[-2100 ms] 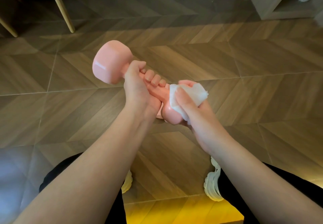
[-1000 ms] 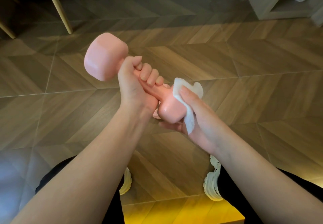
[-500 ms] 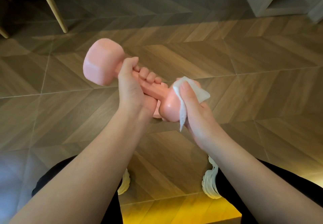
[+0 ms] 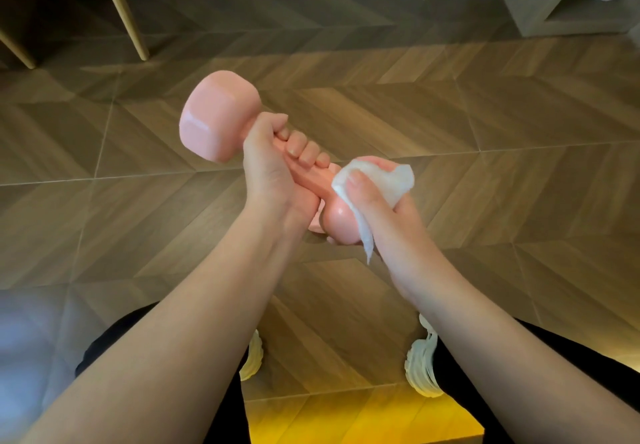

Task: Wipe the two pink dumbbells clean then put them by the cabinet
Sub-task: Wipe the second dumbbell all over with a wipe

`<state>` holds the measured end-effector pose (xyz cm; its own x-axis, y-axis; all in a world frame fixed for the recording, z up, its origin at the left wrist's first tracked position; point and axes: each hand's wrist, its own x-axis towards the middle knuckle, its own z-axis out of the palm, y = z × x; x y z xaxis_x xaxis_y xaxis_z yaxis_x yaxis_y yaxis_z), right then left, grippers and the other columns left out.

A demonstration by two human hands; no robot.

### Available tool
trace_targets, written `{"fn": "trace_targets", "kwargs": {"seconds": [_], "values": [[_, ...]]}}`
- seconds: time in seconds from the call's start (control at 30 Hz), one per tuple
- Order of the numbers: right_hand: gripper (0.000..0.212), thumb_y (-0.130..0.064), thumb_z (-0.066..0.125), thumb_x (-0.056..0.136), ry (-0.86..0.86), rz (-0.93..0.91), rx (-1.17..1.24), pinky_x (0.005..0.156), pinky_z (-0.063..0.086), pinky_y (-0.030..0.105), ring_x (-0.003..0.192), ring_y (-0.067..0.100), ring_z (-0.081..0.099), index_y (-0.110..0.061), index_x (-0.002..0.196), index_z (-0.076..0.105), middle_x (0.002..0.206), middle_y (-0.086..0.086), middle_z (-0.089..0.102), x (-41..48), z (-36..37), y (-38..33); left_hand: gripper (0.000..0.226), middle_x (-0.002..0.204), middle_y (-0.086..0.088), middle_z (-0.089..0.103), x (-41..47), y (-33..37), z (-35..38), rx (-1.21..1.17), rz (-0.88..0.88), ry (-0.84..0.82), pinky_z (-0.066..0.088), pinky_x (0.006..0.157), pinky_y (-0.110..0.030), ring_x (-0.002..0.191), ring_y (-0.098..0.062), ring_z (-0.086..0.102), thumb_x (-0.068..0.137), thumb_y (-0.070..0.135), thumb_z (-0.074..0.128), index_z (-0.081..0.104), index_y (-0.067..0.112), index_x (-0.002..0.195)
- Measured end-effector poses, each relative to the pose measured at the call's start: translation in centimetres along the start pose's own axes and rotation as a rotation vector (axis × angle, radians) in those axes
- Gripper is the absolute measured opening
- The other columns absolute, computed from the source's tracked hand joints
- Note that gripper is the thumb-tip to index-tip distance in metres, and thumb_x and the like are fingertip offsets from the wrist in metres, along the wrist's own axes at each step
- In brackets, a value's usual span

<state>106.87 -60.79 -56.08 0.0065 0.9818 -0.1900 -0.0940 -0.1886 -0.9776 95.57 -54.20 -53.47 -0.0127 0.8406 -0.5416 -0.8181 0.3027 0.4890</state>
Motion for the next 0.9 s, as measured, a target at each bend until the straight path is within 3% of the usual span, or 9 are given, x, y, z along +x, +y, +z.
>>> {"fn": "trace_targets", "kwargs": {"seconds": [0.07, 0.13, 0.23, 0.37, 0.5, 0.57, 0.73, 0.83, 0.9], "values": [[0.051, -0.034, 0.051, 0.094, -0.109, 0.008, -0.021, 0.088, 0.045, 0.064, 0.105, 0.053, 0.054, 0.015, 0.108, 0.053, 0.095, 0.035, 0.061, -0.1, -0.7, 0.0, 0.034, 0.044, 0.006, 0.023, 0.1, 0.1, 0.0, -0.009, -0.018, 0.013, 0.033, 0.039, -0.017, 0.032, -0.013, 0.025, 0.089, 0.016, 0.044, 0.029, 0.02, 0.059], [0.053, -0.033, 0.055, 0.091, -0.213, 0.081, -0.059, 0.087, 0.049, 0.064, 0.107, 0.045, 0.058, -0.004, 0.133, 0.044, 0.123, 0.036, 0.053, -0.5, -1.4, -0.3, 0.033, 0.043, 0.006, 0.023, 0.1, 0.2, -0.2, -0.025, -0.028, 0.022, 0.033, 0.038, -0.016, 0.031, -0.013, 0.025, 0.089, 0.015, 0.043, 0.029, 0.02, 0.06], [0.064, -0.027, 0.069, 0.079, -0.235, 0.138, -0.042, 0.071, 0.058, 0.033, 0.096, 0.02, 0.062, -0.027, 0.134, 0.035, 0.133, 0.019, 0.053, -1.2, -1.3, 0.1, 0.033, 0.044, 0.006, 0.022, 0.0, 0.0, -0.3, -0.026, -0.026, 0.03, 0.031, 0.037, -0.017, 0.033, -0.013, 0.023, 0.09, 0.015, 0.043, 0.028, 0.02, 0.061], [0.06, -0.026, 0.08, 0.067, -0.003, 0.197, 0.099, 0.071, 0.061, 0.042, 0.083, 0.016, 0.068, -0.031, 0.116, 0.045, 0.113, 0.003, 0.062, -1.2, 0.1, 0.5, 0.033, 0.046, 0.006, 0.021, -0.1, -0.9, -0.2, 0.008, -0.006, 0.037, 0.03, 0.038, -0.019, 0.036, -0.013, 0.021, 0.091, 0.014, 0.043, 0.028, 0.02, 0.062], [0.05, -0.048, 0.068, 0.077, 0.093, 0.252, 0.095, 0.09, 0.054, 0.062, 0.105, 0.029, 0.069, -0.026, 0.118, 0.051, 0.118, 0.01, 0.068, -0.8, -0.1, 0.2, 0.032, 0.046, 0.006, 0.021, 0.1, -1.2, -0.2, 0.009, -0.025, 0.027, 0.031, 0.04, -0.019, 0.037, -0.013, 0.022, 0.09, 0.014, 0.043, 0.028, 0.02, 0.061], [0.05, -0.051, 0.067, 0.081, 0.071, 0.298, 0.146, 0.09, 0.053, 0.061, 0.107, 0.032, 0.067, -0.024, 0.121, 0.053, 0.124, 0.015, 0.066, -0.7, -0.5, 0.0, 0.033, 0.044, 0.006, 0.022, 0.1, -1.1, -0.2, 0.005, -0.03, -0.004, 0.032, 0.04, -0.017, 0.034, -0.013, 0.023, 0.089, 0.015, 0.042, 0.029, 0.02, 0.06], [0.079, -0.051, 0.068, 0.078, -0.176, 0.449, 0.413, 0.073, 0.06, 0.043, 0.11, 0.031, 0.061, -0.014, 0.143, 0.044, 0.141, 0.028, 0.051, -1.0, -1.7, -0.2, 0.033, 0.043, 0.006, 0.026, -0.2, -0.6, -0.3, -0.028, -0.017, -0.13, 0.037, 0.04, -0.018, 0.033, -0.013, 0.028, 0.09, 0.021, 0.044, 0.033, 0.019, 0.059], [0.071, -0.037, 0.066, 0.082, -0.218, 0.403, 0.437, 0.077, 0.06, 0.045, 0.108, 0.032, 0.06, -0.015, 0.145, 0.04, 0.143, 0.026, 0.05, -1.0, -1.5, 0.0, 0.03, 0.049, 0.005, 0.036, -0.2, -0.5, -0.3, -0.001, 0.006, -0.108, 0.04, 0.045, -0.022, 0.04, -0.013, 0.038, 0.089, 0.027, 0.053, 0.04, 0.019, 0.063], [0.074, -0.033, 0.073, 0.077, -0.148, 0.351, 0.308, 0.085, 0.059, 0.053, 0.106, 0.035, 0.065, -0.017, 0.142, 0.041, 0.138, 0.022, 0.056, -0.8, -1.1, 0.4, 0.03, 0.051, 0.006, 0.037, -0.1, -0.7, -0.3, 0.038, 0.022, -0.057, 0.039, 0.046, -0.022, 0.042, -0.011, 0.038, 0.089, 0.026, 0.056, 0.039, 0.02, 0.065]]}}
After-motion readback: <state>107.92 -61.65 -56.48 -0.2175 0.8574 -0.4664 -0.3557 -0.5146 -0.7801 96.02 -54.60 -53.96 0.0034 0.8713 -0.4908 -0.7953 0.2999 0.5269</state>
